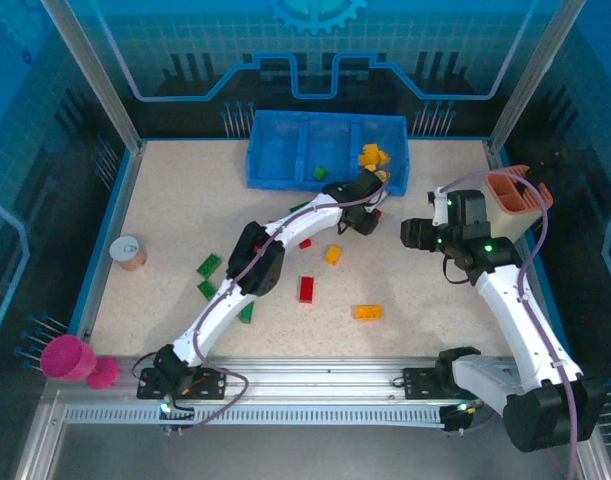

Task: Sort the legos into containers by color
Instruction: Pick up the lego from the center of the table, then place the lego in the container.

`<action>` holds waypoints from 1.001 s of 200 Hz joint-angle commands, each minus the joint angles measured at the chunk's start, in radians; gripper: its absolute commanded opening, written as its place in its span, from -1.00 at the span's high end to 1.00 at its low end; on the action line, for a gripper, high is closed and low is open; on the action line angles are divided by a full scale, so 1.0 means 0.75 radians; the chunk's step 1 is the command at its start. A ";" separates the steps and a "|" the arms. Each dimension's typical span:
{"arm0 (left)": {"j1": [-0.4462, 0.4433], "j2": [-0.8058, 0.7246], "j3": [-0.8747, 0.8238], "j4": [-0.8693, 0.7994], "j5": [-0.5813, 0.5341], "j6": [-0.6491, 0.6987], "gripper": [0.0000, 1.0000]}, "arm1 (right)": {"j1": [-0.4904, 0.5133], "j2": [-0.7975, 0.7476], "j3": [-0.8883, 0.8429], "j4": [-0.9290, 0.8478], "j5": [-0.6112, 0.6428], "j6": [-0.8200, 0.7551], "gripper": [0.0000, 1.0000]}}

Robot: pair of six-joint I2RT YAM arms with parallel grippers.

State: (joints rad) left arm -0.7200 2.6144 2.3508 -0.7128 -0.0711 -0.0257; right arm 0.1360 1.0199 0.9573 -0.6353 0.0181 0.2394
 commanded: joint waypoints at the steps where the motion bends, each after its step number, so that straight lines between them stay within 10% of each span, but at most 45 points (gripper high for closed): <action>1: 0.008 -0.197 -0.192 0.030 -0.015 -0.036 0.49 | -0.020 -0.003 -0.006 0.022 -0.004 -0.002 -0.49; 55: 0.061 -0.601 -0.432 0.092 -0.114 -0.003 0.51 | -0.015 -0.013 -0.090 0.018 -0.222 0.134 -0.49; 104: 0.210 -0.821 -0.524 0.170 -0.250 0.053 0.50 | 0.175 -0.006 -0.205 -0.241 -0.087 0.434 -0.43; 200: 0.524 -0.443 -0.213 0.180 -0.255 0.130 0.53 | 0.700 -0.218 -0.561 -0.211 -0.030 1.692 -0.48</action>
State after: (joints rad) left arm -0.3576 2.1834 2.0945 -0.5472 -0.2588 0.0364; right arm 0.5961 0.9134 0.5991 -0.8440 -0.0399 1.1294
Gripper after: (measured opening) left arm 0.311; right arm 0.749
